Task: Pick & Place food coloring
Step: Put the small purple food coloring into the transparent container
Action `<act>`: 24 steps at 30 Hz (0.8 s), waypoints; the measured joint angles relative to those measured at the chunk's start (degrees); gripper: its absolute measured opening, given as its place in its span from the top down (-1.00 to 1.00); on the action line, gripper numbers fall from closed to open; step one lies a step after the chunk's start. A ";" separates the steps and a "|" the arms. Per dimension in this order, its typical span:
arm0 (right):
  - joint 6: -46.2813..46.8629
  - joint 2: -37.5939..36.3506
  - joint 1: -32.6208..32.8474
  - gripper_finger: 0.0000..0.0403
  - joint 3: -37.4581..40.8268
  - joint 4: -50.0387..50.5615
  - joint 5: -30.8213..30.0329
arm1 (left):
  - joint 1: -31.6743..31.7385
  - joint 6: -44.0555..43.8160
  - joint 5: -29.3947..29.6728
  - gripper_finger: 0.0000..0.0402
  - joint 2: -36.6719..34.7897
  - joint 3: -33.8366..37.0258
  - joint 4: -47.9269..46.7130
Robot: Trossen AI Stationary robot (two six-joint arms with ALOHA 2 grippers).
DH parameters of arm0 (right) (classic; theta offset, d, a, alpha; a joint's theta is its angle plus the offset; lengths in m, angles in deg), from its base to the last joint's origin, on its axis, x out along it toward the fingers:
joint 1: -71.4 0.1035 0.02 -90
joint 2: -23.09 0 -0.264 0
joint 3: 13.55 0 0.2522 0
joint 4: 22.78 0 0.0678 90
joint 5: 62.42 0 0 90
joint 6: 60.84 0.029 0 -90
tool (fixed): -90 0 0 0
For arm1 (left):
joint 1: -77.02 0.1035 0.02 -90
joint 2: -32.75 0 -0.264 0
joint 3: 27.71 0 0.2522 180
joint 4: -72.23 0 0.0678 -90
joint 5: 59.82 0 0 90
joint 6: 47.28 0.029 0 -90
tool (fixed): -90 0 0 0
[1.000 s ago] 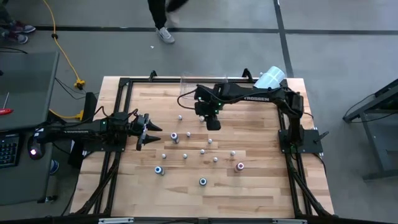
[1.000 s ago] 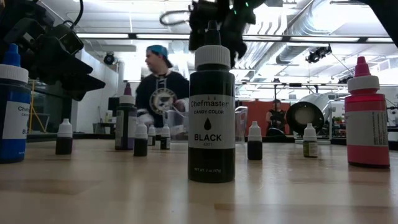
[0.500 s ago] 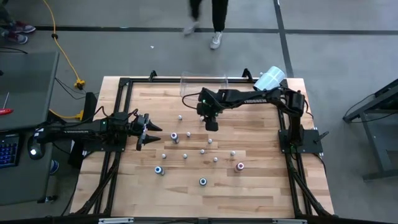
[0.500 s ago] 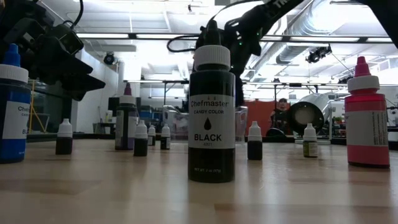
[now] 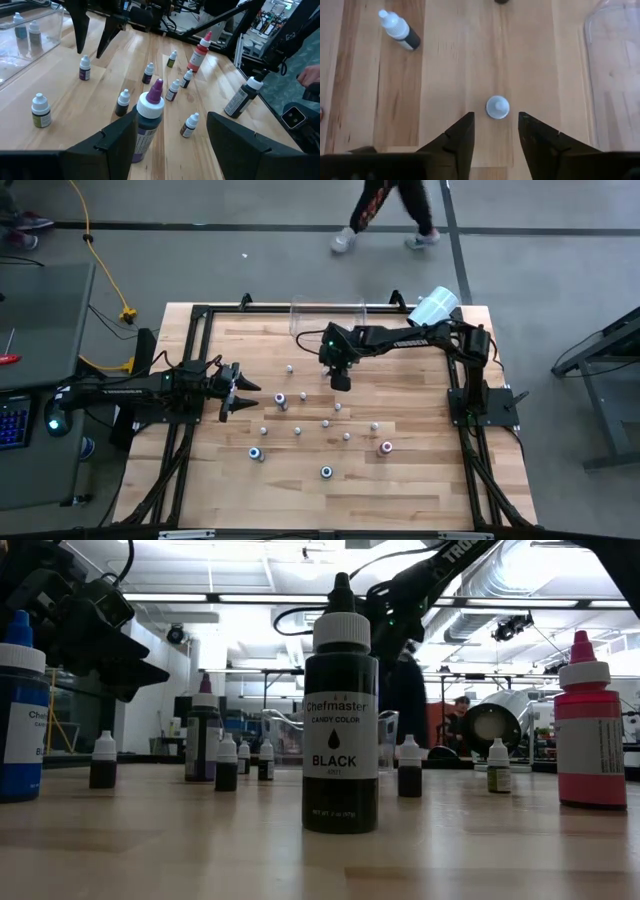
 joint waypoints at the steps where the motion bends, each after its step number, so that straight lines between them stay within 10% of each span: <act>1: 0.00 0.00 -0.07 0.25 0.00 -0.21 0.00 | -0.02 0.00 0.00 -0.17 0.00 0.00 0.00; 24: 1.31 1.97 -0.39 -0.01 -0.02 -3.02 1.14 | 0.00 -0.02 0.02 -0.17 -0.01 0.00 0.00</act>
